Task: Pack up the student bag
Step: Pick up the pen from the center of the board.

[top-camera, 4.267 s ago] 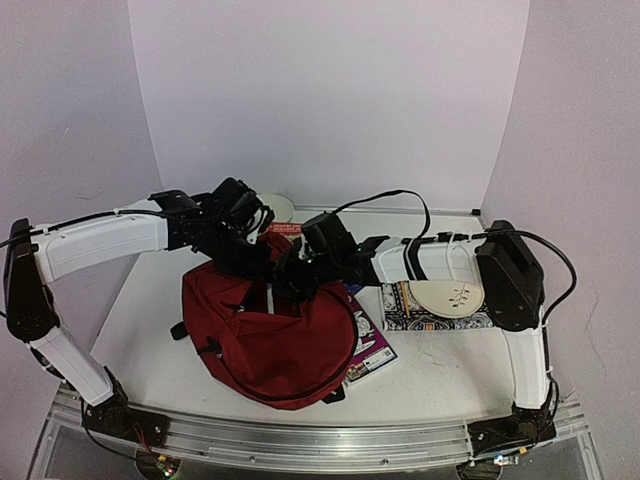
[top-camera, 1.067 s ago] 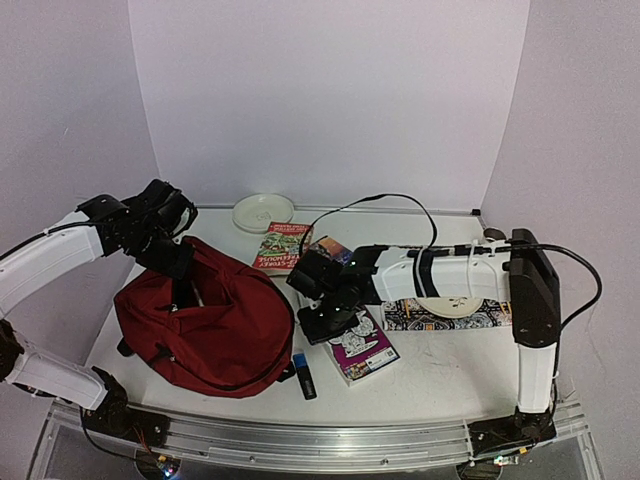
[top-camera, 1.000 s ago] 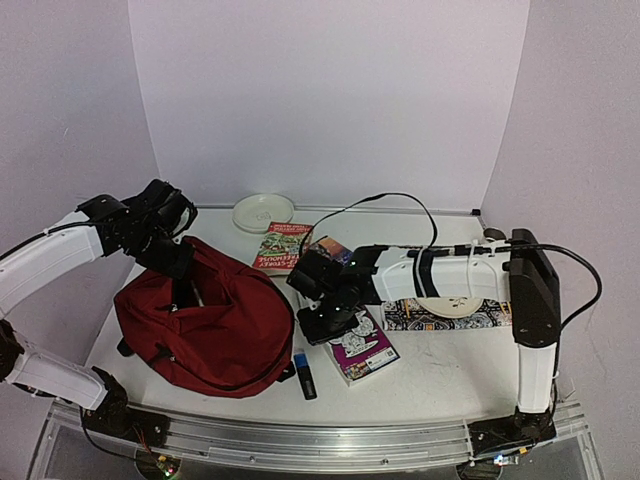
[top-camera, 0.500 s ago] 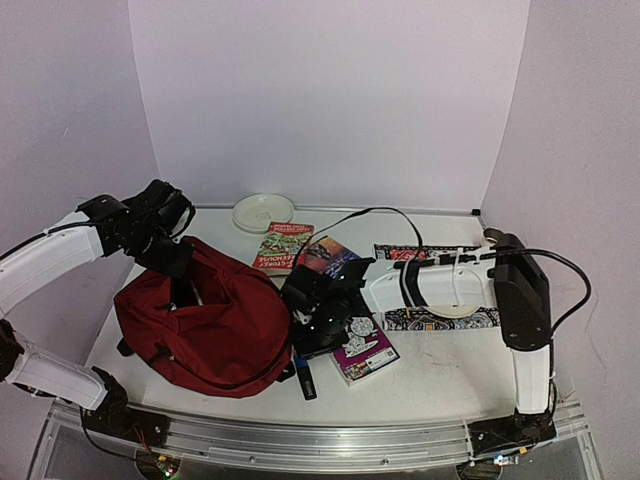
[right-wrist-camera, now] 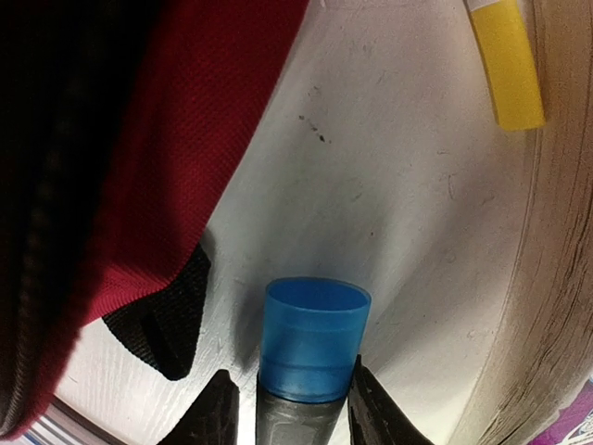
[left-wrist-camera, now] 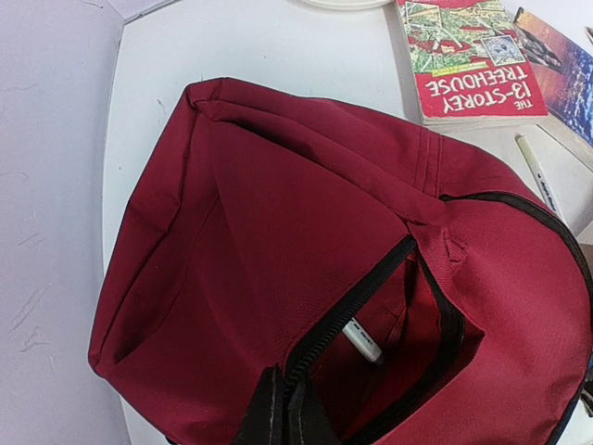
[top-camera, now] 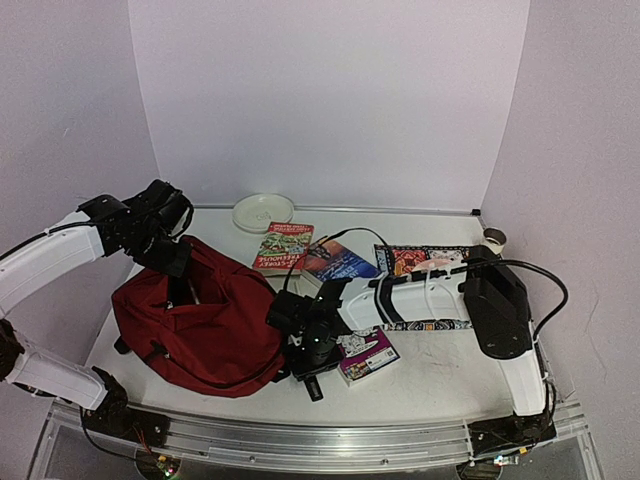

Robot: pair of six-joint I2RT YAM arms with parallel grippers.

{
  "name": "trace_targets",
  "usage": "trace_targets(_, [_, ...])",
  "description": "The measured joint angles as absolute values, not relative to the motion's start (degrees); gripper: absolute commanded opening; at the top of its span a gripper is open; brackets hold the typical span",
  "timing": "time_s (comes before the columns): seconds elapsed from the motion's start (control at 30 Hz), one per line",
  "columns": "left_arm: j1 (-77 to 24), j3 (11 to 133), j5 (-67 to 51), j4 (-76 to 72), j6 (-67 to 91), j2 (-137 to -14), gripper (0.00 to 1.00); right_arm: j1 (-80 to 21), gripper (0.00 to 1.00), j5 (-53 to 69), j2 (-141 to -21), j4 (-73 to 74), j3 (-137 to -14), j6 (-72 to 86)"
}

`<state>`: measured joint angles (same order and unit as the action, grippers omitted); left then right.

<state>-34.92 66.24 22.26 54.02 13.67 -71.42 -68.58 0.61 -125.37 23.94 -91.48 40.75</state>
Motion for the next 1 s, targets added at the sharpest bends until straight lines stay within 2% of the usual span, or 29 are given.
trace_targets(0.17, [-34.92, 66.24, 21.58, 54.01, 13.53, -71.42, 0.00, -68.59, 0.32, -1.61, -125.58, 25.36, -91.79, 41.10])
trace_targets(0.47, [-34.87, 66.24, 19.36, 54.00, 13.86, -71.42, 0.00, -68.84, 0.37, -5.32, -125.60, 28.90, -91.79, 41.17])
trace_targets(0.6, [-34.85, 66.24, 18.44, 54.00, 14.34, -71.42, 0.00, -69.03, 0.35, -6.28, -125.66, 29.95, -91.92, 41.17])
trace_targets(0.73, [-34.82, 66.24, 17.51, 54.00, 14.98, -71.42, 0.00, -69.26, 0.19, -6.93, -125.94, 31.26, -92.43, 41.03])
trace_targets(0.87, [-34.81, 66.24, 16.40, 53.98, 15.09, -71.42, 0.00, -69.38, 0.07, -7.29, -126.02, 32.19, -92.75, 40.73])
trace_targets(1.0, [-34.81, 66.24, 15.06, 53.98, 15.23, -71.42, 0.00, -69.47, 0.02, -8.13, -125.89, 32.53, -92.75, 40.81])
